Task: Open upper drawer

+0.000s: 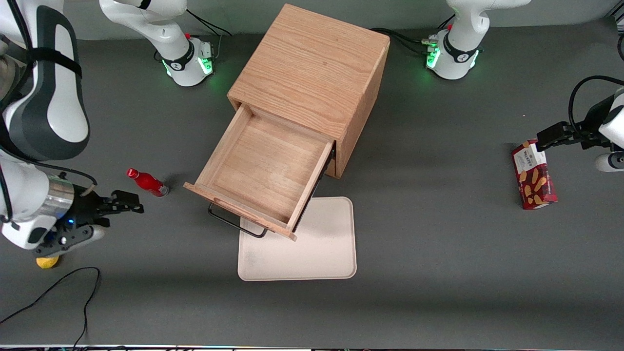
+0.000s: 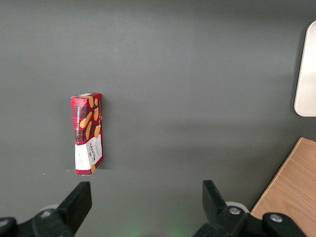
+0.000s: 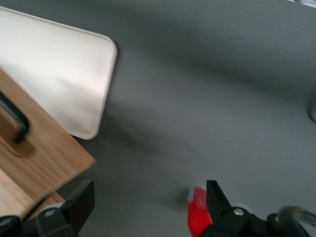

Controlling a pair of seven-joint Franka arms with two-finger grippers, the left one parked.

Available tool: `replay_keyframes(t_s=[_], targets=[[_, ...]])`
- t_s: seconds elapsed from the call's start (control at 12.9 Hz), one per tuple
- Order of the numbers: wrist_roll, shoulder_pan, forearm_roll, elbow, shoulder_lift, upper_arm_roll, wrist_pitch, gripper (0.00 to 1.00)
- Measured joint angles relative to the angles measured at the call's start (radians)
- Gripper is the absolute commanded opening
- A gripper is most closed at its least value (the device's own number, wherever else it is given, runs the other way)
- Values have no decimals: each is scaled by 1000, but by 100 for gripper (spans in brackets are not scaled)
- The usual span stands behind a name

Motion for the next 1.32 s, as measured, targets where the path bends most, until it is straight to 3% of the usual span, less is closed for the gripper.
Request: replay_keyframes(t_s=[0.23,0.78,1.32], targets=[[75,2,-47,-158,-132,-19,22,100],[390,15,-47,-337,-309,-52,23,100],[388,17,-50,-307,-324,-56,-24,100]])
